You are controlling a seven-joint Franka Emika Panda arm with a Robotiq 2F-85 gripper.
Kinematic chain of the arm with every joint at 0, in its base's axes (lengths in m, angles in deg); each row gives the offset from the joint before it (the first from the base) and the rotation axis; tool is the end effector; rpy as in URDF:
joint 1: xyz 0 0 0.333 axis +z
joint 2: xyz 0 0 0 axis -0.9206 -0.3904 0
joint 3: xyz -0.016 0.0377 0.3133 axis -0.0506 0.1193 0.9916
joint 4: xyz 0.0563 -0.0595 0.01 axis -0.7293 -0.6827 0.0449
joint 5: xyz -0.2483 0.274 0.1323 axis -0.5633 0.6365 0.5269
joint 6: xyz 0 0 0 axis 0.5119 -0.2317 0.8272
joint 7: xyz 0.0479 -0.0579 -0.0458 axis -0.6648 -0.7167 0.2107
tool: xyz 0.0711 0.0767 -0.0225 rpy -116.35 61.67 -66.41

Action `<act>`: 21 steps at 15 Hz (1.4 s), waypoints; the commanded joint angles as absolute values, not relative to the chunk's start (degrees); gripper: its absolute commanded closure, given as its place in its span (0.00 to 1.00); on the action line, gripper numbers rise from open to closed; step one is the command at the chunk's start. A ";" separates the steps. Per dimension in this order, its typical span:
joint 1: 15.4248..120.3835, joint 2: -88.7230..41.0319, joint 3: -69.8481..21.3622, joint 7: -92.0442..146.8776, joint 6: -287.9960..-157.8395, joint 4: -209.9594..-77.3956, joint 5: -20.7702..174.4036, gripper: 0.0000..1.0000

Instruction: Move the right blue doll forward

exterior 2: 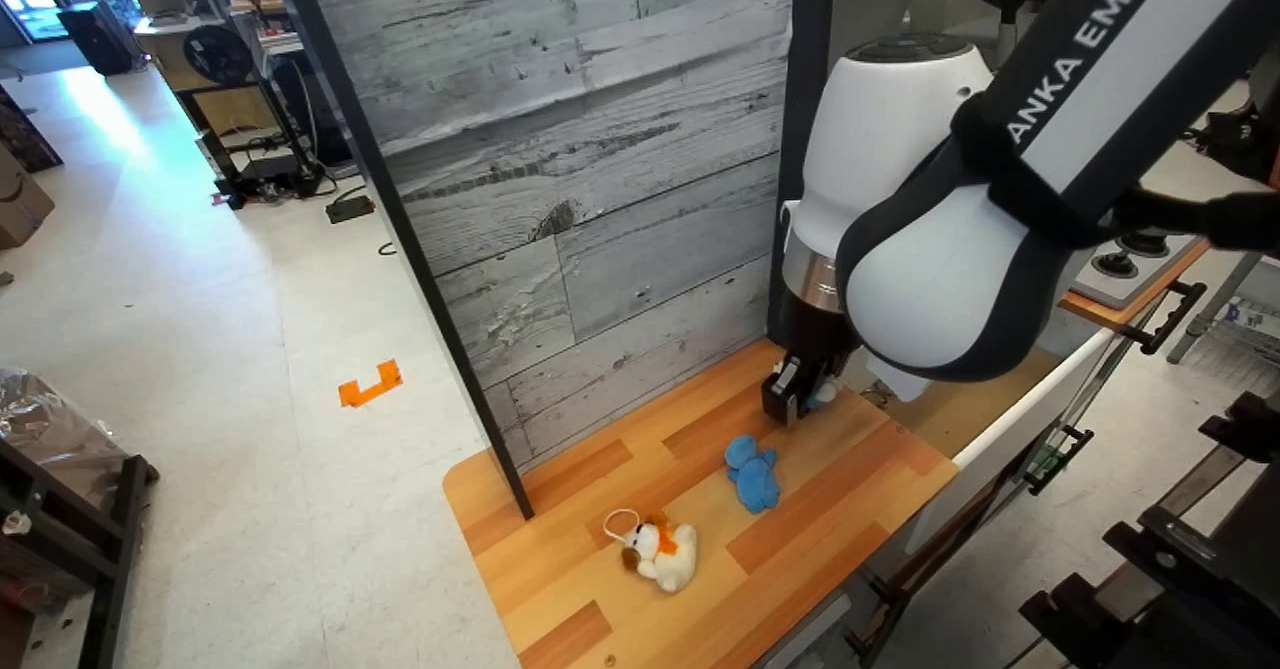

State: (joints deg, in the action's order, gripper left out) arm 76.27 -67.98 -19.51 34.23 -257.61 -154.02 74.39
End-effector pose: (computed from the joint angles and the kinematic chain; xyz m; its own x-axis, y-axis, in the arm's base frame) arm 0.5925 0.1112 -0.0250 0.9509 0.2921 0.1023 0.2918 -0.9563 0.0188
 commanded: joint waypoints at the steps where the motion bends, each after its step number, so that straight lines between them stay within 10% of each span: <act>1: 74.57 -64.83 -18.79 35.48 -261.89 -160.67 73.83 0.97; 21: 67.34 -55.42 -14.60 37.10 -253.95 -171.40 75.44 0.97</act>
